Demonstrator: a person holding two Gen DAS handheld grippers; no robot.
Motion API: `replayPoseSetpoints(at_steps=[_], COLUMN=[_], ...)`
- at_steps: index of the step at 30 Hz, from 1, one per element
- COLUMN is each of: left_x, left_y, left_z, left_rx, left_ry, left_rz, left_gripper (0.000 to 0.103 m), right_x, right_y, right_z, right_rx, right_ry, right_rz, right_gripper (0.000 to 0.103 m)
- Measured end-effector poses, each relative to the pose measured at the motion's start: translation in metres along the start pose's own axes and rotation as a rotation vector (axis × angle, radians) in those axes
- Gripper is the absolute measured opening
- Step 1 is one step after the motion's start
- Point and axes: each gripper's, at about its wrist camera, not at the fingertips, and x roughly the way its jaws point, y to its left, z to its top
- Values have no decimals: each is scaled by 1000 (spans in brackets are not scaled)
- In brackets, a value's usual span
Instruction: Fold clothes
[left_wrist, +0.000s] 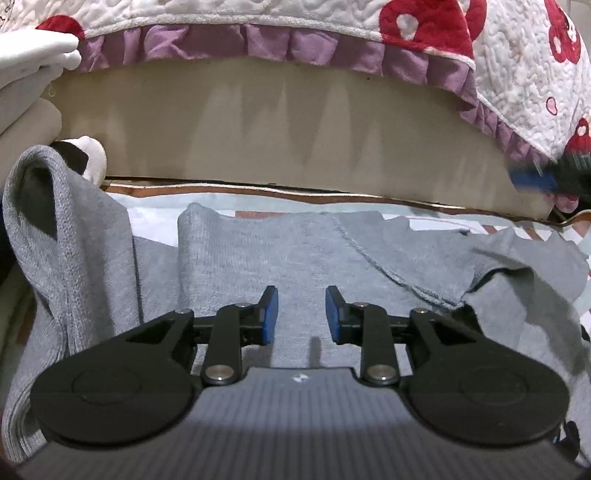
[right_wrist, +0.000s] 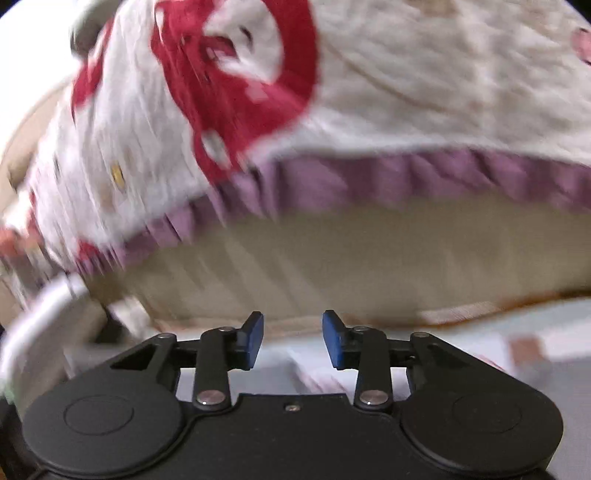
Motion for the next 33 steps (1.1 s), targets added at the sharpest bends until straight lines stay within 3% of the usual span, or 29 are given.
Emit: replayPoseSetpoints(at_steps=[3,7,11,13,14,16,19,23,27,31,33], left_x=[3,11,18,22,25,37,63,87,99,117,124], left_y=[-2,-8,-16,-23,-25,-32,-43,-50,-53,-51,-51], left_z=[-2,-5,-6,1,5,19,42,68,77,82,82], left_rx=[18,50,93,125,135,171,248,278,290,265,259], left_ry=[19,49,65,55,54,59,105,140,139,123,123], left_rz=[12,26,44,54,52,61,96,122,96,116,132], left_gripper=[28,28,28,28,31,36,43,43,44,47,49], right_x=[-18,-21,3,14,18,22,17,9,13,25,30], right_y=[-17,-39,-51,-51,-50,-54,-72,-89,-93,-99,-107], right_z=[-32,-76,-88,-89,-87,-84,-74,-49,-44,-50,-55], right_rx=[-28,32,141,154,157,207,387,489,473,449,507], right_ry=[53,137,177,148,121,66,-37,-204,-228,-155,-122], right_rz=[-41,-29,15,27,50,158,289,369,301,174,151], right_gripper=[58,61,63,55,7,5,5,5,5,5,5])
